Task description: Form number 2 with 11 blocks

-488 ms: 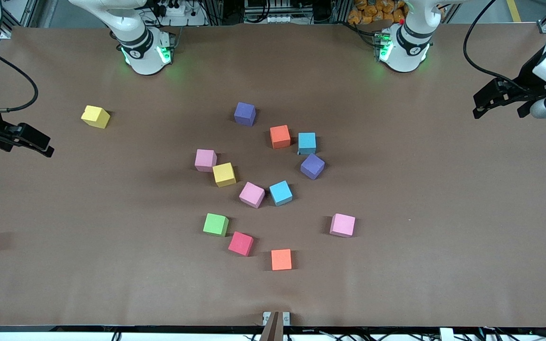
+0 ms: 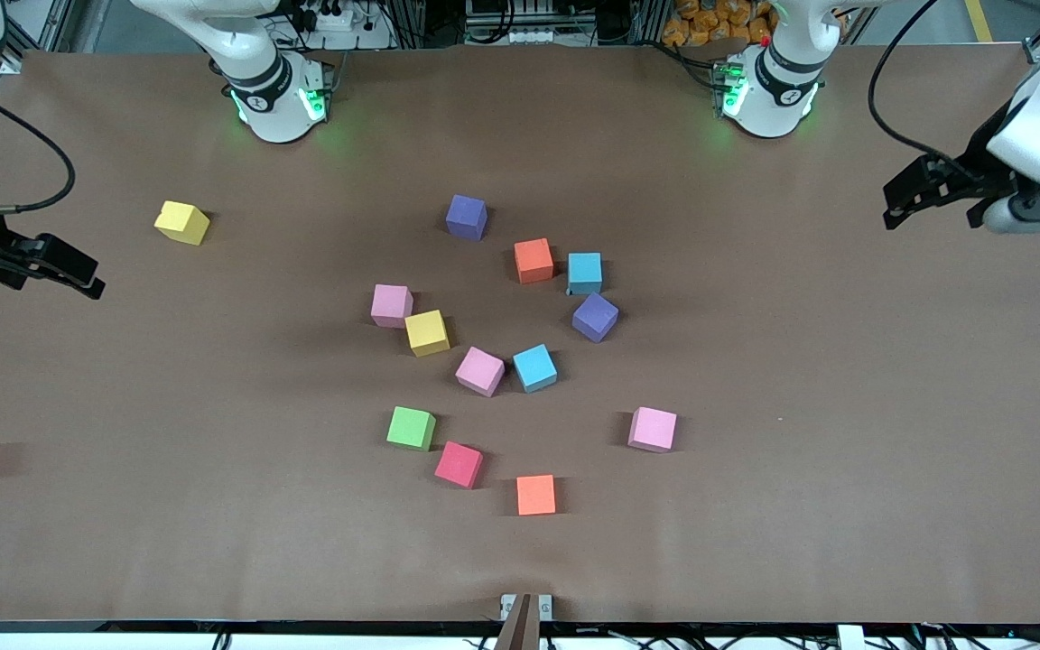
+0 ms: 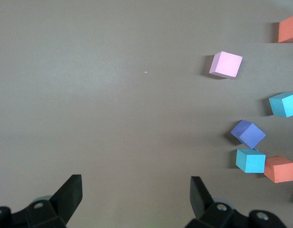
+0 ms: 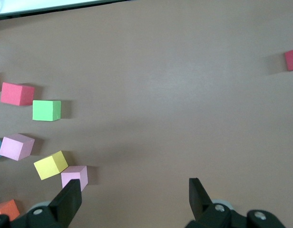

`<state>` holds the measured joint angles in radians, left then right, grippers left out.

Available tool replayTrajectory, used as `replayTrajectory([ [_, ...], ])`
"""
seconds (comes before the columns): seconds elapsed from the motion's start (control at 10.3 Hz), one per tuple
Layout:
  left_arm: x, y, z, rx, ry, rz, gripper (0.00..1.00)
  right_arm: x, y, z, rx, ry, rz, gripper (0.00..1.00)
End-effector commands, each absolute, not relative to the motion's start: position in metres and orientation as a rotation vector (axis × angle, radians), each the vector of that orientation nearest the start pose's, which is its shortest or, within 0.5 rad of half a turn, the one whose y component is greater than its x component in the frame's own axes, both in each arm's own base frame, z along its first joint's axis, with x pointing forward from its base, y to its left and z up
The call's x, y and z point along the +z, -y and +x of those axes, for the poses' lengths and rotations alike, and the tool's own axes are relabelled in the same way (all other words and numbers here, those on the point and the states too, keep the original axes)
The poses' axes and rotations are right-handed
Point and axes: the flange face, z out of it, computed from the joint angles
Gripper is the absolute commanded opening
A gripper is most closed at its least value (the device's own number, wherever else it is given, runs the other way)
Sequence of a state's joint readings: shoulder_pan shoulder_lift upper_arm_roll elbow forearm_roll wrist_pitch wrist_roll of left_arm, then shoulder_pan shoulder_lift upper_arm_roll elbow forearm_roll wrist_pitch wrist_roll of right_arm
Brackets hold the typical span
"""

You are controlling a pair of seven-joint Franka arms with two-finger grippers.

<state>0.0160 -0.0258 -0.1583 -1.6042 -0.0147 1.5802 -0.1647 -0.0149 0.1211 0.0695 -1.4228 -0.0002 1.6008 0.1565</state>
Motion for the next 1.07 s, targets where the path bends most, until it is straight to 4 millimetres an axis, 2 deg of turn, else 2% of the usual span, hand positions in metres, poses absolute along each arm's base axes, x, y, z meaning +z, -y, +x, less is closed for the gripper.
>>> replayTrajectory([
  [0.0, 0.575, 0.092, 0.560, 0.033, 0.151, -3.201, 1.00, 0.631, -0.064, 0.586, -0.088, -0.035, -3.120, 1.00],
  [0.2, 0.515, 0.135, 0.556, -0.032, 0.235, -3.194, 1.00, 0.631, -0.101, 0.582, -0.085, 0.056, -3.108, 1.00],
  [0.29, 0.491, 0.148, 0.553, -0.028, 0.276, -3.175, 1.00, 0.631, -0.132, 0.575, -0.083, 0.132, -3.103, 1.00],
  [0.39, 0.475, 0.150, 0.554, -0.015, 0.282, -3.158, 1.00, 0.626, -0.170, 0.568, -0.066, 0.217, -3.097, 1.00],
  [0.49, 0.463, 0.149, 0.561, 0.014, 0.324, -3.156, 1.00, 0.620, -0.195, 0.562, -0.046, 0.288, -3.093, 1.00],
  [0.59, 0.453, 0.144, 0.568, 0.017, 0.373, -3.158, 1.00, 0.604, -0.227, 0.556, -0.001, 0.388, -3.088, 1.00],
  [0.78, 0.440, 0.102, 0.579, 0.047, 0.571, -3.129, 1.00, 0.579, -0.289, 0.530, 0.127, 0.572, -3.084, 1.00],
  [0.88, 0.430, 0.082, 0.584, 0.075, 0.646, -3.115, 1.00, 0.565, -0.310, 0.524, 0.167, 0.632, -3.079, 1.00],
  [0.98, 0.418, 0.073, 0.587, 0.108, 0.670, -3.108, 1.00, 0.548, -0.330, 0.519, 0.210, 0.696, -3.070, 1.00],
])
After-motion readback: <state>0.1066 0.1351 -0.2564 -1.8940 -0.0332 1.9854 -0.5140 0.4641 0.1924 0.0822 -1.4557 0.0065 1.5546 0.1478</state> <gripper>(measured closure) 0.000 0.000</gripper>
